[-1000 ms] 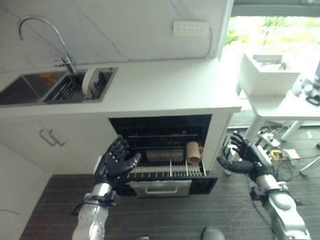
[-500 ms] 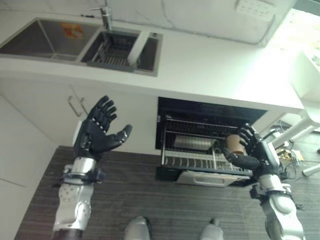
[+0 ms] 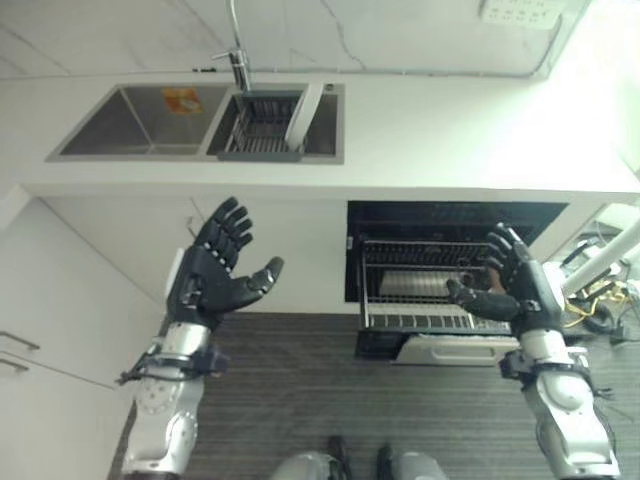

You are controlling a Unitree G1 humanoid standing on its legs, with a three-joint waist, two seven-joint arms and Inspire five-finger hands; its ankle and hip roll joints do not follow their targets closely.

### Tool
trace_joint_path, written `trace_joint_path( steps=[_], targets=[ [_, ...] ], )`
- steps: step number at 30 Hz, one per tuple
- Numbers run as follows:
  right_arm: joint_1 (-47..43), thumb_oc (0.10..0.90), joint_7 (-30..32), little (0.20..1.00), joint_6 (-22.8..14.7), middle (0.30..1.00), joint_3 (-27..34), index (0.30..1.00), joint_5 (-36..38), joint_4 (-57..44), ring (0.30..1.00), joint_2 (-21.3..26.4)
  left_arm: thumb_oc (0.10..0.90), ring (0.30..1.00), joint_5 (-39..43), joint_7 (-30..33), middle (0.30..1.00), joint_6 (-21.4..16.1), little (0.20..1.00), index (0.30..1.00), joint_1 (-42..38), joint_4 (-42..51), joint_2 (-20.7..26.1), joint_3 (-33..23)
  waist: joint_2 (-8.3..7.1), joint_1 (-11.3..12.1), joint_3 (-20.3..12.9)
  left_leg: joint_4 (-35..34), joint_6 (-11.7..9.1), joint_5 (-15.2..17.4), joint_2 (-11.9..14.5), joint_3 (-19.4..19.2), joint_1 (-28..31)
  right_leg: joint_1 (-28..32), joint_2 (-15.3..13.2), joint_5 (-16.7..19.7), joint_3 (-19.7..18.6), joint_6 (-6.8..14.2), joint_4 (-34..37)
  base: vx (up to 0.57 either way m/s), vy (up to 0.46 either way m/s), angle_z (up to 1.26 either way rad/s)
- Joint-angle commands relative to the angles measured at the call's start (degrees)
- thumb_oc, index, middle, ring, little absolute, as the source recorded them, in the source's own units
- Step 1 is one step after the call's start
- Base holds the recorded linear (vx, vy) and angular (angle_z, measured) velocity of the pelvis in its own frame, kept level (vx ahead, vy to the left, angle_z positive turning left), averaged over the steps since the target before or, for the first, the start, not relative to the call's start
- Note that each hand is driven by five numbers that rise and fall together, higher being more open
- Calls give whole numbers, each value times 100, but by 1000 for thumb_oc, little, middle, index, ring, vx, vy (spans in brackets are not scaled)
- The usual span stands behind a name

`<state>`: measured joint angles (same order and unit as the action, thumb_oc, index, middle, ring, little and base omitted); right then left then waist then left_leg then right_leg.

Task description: Place the dishes in the dishwasher.

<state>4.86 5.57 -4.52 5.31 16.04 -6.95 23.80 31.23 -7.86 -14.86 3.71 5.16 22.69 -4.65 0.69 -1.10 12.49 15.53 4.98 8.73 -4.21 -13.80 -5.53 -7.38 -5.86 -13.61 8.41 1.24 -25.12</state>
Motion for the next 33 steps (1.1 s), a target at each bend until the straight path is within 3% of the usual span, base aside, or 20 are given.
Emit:
trace_joint_path(
  steps=[1, 3, 4, 6, 8, 9, 11, 12, 16, 18, 20, 21, 23, 24, 26, 28, 31, 33],
  targets=[
    [-516, 800, 151, 900, -720, 900, 348, 900, 202, -396, 900, 226, 800, 900, 348, -127, 900, -574, 900, 900, -427, 558, 12, -115, -177, -23, -367, 166, -796, -109, 596, 285, 384, 504, 117, 416, 189, 187, 793, 96, -129, -2],
    [-567, 800, 116, 900, -797, 900, 351, 900, 115, -284, 900, 254, 800, 900, 586, -106, 900, -608, 900, 900, -470, 561, -75, -109, -325, 59, -234, 166, -975, -780, 551, 79, 465, 572, -81, 413, 230, 101, 793, 53, -97, 4],
    [-601, 800, 83, 900, -865, 900, 340, 900, 55, -260, 900, 259, 800, 900, 661, -66, 900, -624, 900, 900, -461, 587, -116, -132, -343, 86, -176, 262, -1085, -1041, 700, -3, 357, 605, -121, 416, 253, 93, 793, 38, -26, 8],
    [-648, 800, 92, 900, -843, 900, 337, 900, -7, -285, 900, 252, 800, 900, 697, -58, 900, -653, 900, 900, -443, 596, -169, -154, -339, 62, -133, 166, -1153, -1133, 1079, -267, 228, 618, -172, 412, 269, 127, 793, 76, 126, 2],
    [-705, 800, -18, 900, -816, 900, 341, 900, -39, -333, 900, 286, 800, 900, 612, 41, 900, -786, 900, 900, -361, 639, -171, -166, -147, 6, -117, 166, -1178, -860, 1650, -274, -59, 553, -142, 371, 267, 253, 793, 150, 400, 11],
    [-628, 800, -222, 900, -791, 900, 367, 900, -29, -407, 900, 361, 800, 900, 611, 128, 900, -860, 900, 900, -262, 680, -146, -218, -8, 8, -155, 166, -1284, -821, 1922, 30, -419, 552, -83, 309, 184, 315, 793, 250, 475, 1],
    [-422, 800, -372, 900, -712, 900, 458, 900, 72, -474, 900, 508, 800, 900, 778, 19, 900, -942, 900, 900, -42, 777, -149, -341, 98, 84, -186, 166, -1500, -1204, 2109, 796, -931, 649, 3, 174, -110, 337, 793, 394, 517, -1],
    [-405, 800, -443, 900, -793, 900, 529, 900, 188, -481, 900, 576, 800, 900, 721, -160, 900, -1159, 900, 900, 104, 874, -220, -402, 134, 118, -186, 166, -1546, -1322, 2178, 956, -1129, 784, 4, 74, -233, 355, 793, 366, 416, -33],
    [-469, 800, -418, 900, -792, 900, 573, 900, 339, -530, 900, 646, 800, 900, 650, -165, 900, -1313, 900, 900, 6, 991, -106, -407, 134, 154, -256, 166, -1499, -997, 2168, 954, -1128, 943, -288, 46, -284, 549, 793, 274, 371, -59],
    [-469, 800, -330, 900, -738, 900, 581, 900, 410, -591, 900, 608, 800, 900, 554, -157, 900, -1246, 900, 900, -175, 1012, -22, -399, 96, 164, -349, 166, -1414, -827, 2012, 920, -1011, 1026, -476, 77, -270, 749, 793, 211, 329, -33],
    [-413, 800, -116, 900, -680, 900, 624, 900, 488, -780, 900, 503, 800, 900, 502, -236, 900, -1081, 900, 900, -415, 1119, 104, -400, -16, 215, -425, 166, -1258, -616, 1677, 955, -893, 1078, -733, 188, -231, 945, 793, 253, 348, 1],
    [-338, 800, -6, 900, -720, 900, 629, 900, 586, -865, 900, 299, 800, 900, 384, -395, 900, -1006, 900, 900, -588, 1184, 149, -390, -110, 225, -437, 166, -1099, -497, 1365, 1040, -800, 1055, -912, 577, -159, 1009, 793, 305, 377, 35],
    [-334, 800, 75, 900, -703, 900, 551, 900, 413, -885, 900, 57, 800, 900, 289, -529, 900, -806, 900, 900, -739, 1250, 228, -376, -148, 231, -442, 166, -883, -373, 1068, 1124, -668, 1100, -1136, 1205, 49, 981, 793, 297, 393, 56],
    [-357, 800, 99, 900, -697, 900, 517, 900, 347, -867, 900, -2, 800, 900, 253, -546, 900, -774, 900, 900, -777, 1270, 247, -378, -137, 242, -444, 166, -833, -346, 1015, 1132, -636, 1158, -1182, 1351, 111, 972, 793, 232, 335, 38],
    [-434, 800, 173, 900, -610, 900, 436, 900, 395, -841, 900, -118, 800, 900, 1, -422, 900, -707, 900, 900, -832, 1371, 289, -359, -74, 273, -438, 166, -713, -279, 913, 1163, -522, 1259, -1192, 1714, 288, 950, 793, 190, 270, 9],
    [-528, 800, 214, 900, -517, 900, 362, 900, 399, -724, 900, -222, 800, 900, -83, -314, 900, -719, 900, 900, -847, 1417, 294, -332, 27, 293, -403, 166, -641, -231, 902, 1144, -395, 1323, -1080, 1832, 524, 876, 791, 200, 255, -3],
    [-663, 800, 296, 900, -518, 900, 214, 900, 181, -767, 900, -177, 800, 900, -154, -129, 900, -629, 900, 900, -852, 1439, 399, -246, 7, 260, -348, 166, -590, -179, 819, 1037, -300, 1063, -586, 1351, 631, 789, 793, 144, 98, -42],
    [-680, 800, 242, 900, -506, 900, 269, 900, 280, -772, 900, -101, 800, 900, -171, -190, 900, -697, 900, 900, -806, 1412, 443, -249, -68, 244, -313, 166, -601, -134, 769, 955, -244, 818, -462, 1139, 686, 755, 793, 125, -16, -35]
  ],
)
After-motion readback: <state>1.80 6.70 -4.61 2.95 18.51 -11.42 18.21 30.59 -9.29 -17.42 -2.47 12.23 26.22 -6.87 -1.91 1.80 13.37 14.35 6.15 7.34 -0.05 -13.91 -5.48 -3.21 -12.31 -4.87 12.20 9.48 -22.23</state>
